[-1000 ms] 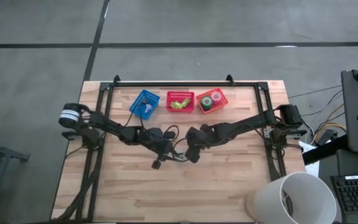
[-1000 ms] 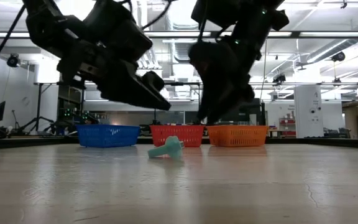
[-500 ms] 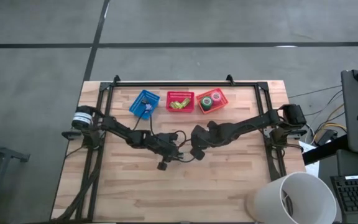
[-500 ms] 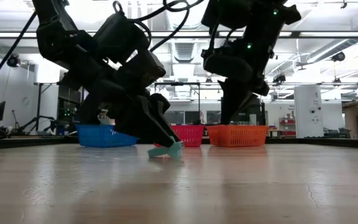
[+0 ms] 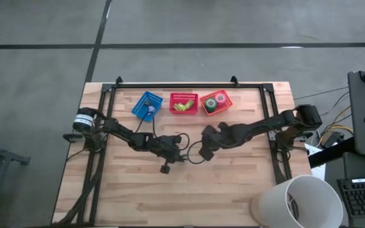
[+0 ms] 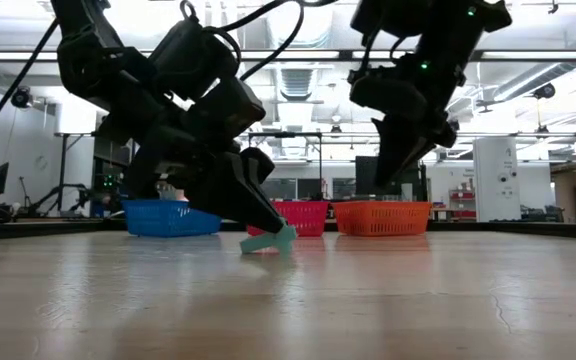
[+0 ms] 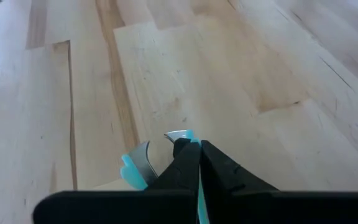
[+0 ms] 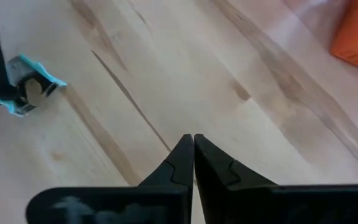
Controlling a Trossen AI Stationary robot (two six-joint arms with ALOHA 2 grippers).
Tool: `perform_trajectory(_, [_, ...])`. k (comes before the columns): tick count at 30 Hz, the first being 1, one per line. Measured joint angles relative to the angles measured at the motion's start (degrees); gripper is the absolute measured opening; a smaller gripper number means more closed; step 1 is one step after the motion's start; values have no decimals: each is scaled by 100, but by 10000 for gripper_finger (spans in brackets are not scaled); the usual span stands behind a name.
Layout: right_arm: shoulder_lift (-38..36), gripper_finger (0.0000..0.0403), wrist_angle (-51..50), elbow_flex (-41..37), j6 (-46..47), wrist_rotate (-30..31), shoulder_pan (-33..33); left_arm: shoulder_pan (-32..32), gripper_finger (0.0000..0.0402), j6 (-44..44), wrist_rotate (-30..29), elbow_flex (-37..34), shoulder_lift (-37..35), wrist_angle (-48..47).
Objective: Pick and place Stapler, Stapler remover, tape
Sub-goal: Put the purple staple remover into the blue bin
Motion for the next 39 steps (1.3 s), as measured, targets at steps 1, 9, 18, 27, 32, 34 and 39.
perform_trajectory(1, [-48, 8, 6, -47, 22, 17, 2, 0, 9, 7, 9, 0, 0, -2])
perform_trajectory(9, [-501, 8, 48, -456, 362, 290, 131, -2, 3, 183, 5, 0, -17, -28])
perform_trajectory(18, [-754, 8, 93, -721, 630, 517, 248, 31, 1, 426, -348, -13, -542, -643])
perform_trajectory(27, [-762, 8, 247, -738, 606, 614, 258, 146, 1, 710, -1013, -48, -1267, -1552])
perform_trajectory(32, [-762, 8, 266, -741, 596, 614, 256, 314, 0, 824, -1561, -257, -1704, -1843])
perform_trajectory(34, [-762, 8, 269, -743, 594, 614, 256, 422, 0, 828, -1927, -410, -1947, -1867])
perform_trajectory(39, [-762, 8, 303, -748, 592, 614, 256, 732, 0, 752, -3039, -797, -2640, -1996])
